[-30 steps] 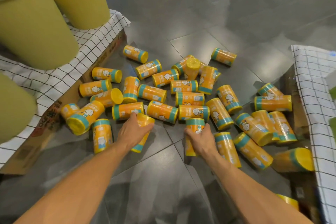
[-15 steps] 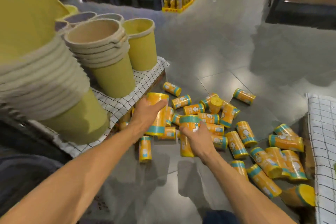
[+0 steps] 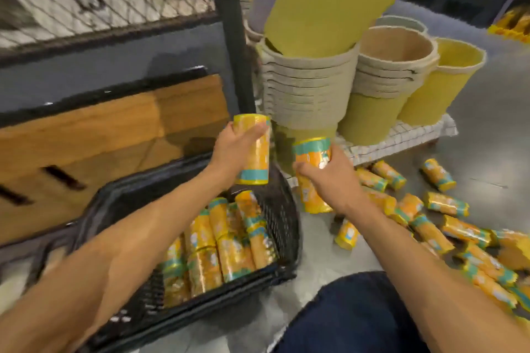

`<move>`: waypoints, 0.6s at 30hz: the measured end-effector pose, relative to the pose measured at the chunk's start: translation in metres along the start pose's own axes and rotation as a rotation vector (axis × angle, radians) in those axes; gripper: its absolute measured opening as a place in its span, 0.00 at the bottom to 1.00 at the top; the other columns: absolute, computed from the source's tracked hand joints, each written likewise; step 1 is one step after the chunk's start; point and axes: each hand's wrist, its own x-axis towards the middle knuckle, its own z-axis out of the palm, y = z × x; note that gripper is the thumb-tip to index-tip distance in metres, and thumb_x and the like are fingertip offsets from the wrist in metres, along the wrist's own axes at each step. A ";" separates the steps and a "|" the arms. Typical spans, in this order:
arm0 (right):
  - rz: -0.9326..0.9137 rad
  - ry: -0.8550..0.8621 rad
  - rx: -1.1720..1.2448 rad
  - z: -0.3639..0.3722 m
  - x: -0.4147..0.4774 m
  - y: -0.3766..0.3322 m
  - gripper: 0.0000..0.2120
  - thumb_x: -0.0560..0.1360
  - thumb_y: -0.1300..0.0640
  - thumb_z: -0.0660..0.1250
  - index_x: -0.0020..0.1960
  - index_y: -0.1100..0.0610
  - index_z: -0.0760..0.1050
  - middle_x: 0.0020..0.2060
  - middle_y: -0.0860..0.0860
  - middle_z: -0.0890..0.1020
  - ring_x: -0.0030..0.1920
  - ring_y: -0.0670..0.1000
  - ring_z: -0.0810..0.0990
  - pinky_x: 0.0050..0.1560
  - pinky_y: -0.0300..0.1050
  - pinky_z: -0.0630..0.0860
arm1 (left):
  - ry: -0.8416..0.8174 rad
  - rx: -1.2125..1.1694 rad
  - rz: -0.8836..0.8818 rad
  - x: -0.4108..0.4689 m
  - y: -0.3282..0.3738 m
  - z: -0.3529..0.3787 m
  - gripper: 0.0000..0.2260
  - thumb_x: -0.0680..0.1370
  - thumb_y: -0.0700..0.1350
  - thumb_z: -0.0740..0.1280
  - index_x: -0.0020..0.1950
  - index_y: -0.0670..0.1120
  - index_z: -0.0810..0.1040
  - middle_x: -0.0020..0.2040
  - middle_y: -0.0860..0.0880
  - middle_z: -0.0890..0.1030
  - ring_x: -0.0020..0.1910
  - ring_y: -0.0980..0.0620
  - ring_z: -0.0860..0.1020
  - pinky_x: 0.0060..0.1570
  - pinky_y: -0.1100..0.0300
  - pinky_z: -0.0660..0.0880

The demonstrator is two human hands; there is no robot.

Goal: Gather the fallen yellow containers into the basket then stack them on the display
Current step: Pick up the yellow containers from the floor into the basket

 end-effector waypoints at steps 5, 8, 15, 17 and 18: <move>-0.031 -0.378 -0.188 0.125 -0.016 -0.015 0.28 0.70 0.42 0.78 0.58 0.56 0.69 0.50 0.52 0.82 0.52 0.57 0.82 0.43 0.46 0.70 | 0.240 0.037 -0.227 0.008 -0.082 -0.115 0.25 0.65 0.66 0.79 0.50 0.49 0.84 0.48 0.49 0.87 0.50 0.47 0.85 0.57 0.47 0.81; -0.040 -0.520 -0.354 0.192 -0.032 -0.008 0.33 0.70 0.36 0.74 0.61 0.58 0.67 0.58 0.58 0.81 0.60 0.62 0.80 0.51 0.52 0.76 | 0.378 0.111 -0.327 0.015 -0.135 -0.170 0.36 0.60 0.73 0.77 0.54 0.46 0.83 0.50 0.47 0.86 0.49 0.46 0.85 0.55 0.46 0.82; 0.084 -0.888 -0.618 0.289 -0.054 0.013 0.30 0.69 0.31 0.69 0.58 0.55 0.79 0.60 0.56 0.83 0.60 0.61 0.82 0.50 0.50 0.76 | 0.380 0.228 -0.558 0.032 -0.271 -0.243 0.57 0.49 0.80 0.76 0.64 0.39 0.78 0.55 0.39 0.84 0.52 0.40 0.85 0.46 0.51 0.82; 0.173 -0.948 -0.602 0.314 -0.057 0.024 0.26 0.68 0.33 0.72 0.54 0.53 0.80 0.56 0.55 0.86 0.54 0.59 0.85 0.48 0.49 0.79 | 0.344 0.221 -0.620 0.033 -0.287 -0.244 0.54 0.52 0.78 0.77 0.64 0.41 0.76 0.57 0.42 0.84 0.52 0.43 0.85 0.52 0.46 0.83; 0.215 -0.943 -0.594 0.324 -0.057 0.031 0.27 0.68 0.34 0.73 0.56 0.53 0.80 0.54 0.53 0.86 0.52 0.57 0.85 0.47 0.48 0.79 | 0.332 0.218 -0.624 0.028 -0.277 -0.236 0.50 0.58 0.75 0.78 0.65 0.41 0.74 0.59 0.43 0.83 0.54 0.43 0.84 0.54 0.47 0.82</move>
